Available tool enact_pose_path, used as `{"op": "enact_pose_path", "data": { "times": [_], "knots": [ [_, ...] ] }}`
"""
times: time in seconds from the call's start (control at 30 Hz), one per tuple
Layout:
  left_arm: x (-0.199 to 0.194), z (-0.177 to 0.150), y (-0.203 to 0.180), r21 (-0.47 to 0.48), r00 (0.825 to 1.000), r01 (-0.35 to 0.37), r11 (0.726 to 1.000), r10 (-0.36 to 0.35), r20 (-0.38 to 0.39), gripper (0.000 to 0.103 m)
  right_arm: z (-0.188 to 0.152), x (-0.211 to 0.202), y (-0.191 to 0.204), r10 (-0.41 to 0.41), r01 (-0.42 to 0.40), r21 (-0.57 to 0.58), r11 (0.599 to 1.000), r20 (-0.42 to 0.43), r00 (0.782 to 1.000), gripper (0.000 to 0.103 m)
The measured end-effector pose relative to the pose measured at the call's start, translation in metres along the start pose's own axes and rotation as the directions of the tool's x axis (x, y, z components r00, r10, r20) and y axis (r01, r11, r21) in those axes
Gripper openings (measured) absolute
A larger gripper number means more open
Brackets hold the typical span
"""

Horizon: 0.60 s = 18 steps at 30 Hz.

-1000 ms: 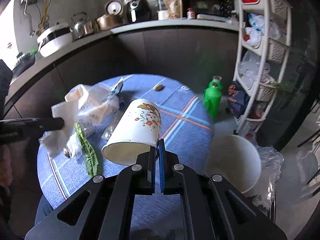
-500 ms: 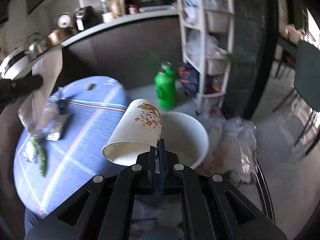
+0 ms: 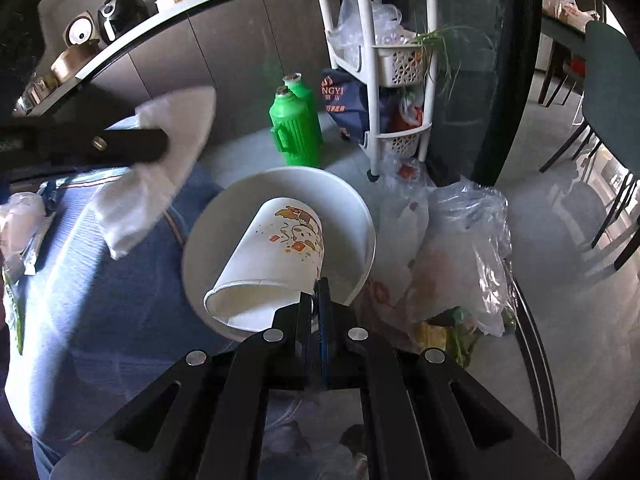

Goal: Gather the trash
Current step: 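Carry the paper cup with the right gripper over the white bin and release, then return the right gripper to the table and reach for the clear plastic bag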

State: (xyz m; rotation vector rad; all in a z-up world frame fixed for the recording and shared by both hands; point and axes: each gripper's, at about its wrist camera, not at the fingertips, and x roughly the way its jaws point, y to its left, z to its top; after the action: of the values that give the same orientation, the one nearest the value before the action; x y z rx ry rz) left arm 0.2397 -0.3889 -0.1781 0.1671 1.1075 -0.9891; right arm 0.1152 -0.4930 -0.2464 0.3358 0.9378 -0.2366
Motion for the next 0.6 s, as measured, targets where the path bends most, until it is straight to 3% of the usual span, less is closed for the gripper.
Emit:
{"op": "enact_pose_path", "data": {
  "times": [0.1,0.17,0.23,0.33,0.43,0.5,0.57,0.6],
  "knots": [
    [0.017,0.004,0.006,0.002,1.0,-0.026,1.0,0.026,-0.017,0.016,0.003,0.007,0.0,-0.002,0.002,-0.01,1.0,-0.007,1.0,0.004],
    [0.021,0.004,0.009,0.002,0.999,-0.047,0.999,0.047,-0.017,0.032,0.004,0.011,0.0,-0.002,0.002,-0.017,1.0,-0.012,1.0,0.006],
    [0.021,0.006,0.01,-0.005,0.998,-0.056,0.998,0.056,-0.01,0.039,0.003,0.01,0.004,-0.007,0.007,-0.03,1.0,-0.013,1.0,0.01],
    [0.017,0.008,0.012,-0.015,0.997,-0.074,0.997,0.074,0.013,0.056,0.002,0.007,0.009,-0.015,0.014,-0.061,0.998,-0.002,1.0,0.029],
    [0.007,0.009,0.01,-0.009,0.994,-0.097,0.995,0.098,0.045,0.069,0.002,0.003,0.015,-0.014,0.016,-0.083,0.996,0.014,1.0,0.037],
    [-0.002,0.009,0.007,-0.006,0.989,-0.128,0.992,0.128,0.069,0.08,0.002,-0.004,0.018,-0.017,0.02,-0.093,0.995,0.033,0.999,0.05],
    [-0.012,0.009,0.005,-0.002,0.983,-0.157,0.988,0.156,0.1,0.094,0.003,-0.01,0.019,-0.014,0.019,-0.097,0.995,0.052,0.999,0.074],
    [-0.019,0.008,0.003,-0.004,0.977,-0.177,0.984,0.176,0.12,0.097,0.003,-0.015,0.021,-0.008,0.015,-0.103,0.995,0.067,0.998,0.08]
  ]
}}
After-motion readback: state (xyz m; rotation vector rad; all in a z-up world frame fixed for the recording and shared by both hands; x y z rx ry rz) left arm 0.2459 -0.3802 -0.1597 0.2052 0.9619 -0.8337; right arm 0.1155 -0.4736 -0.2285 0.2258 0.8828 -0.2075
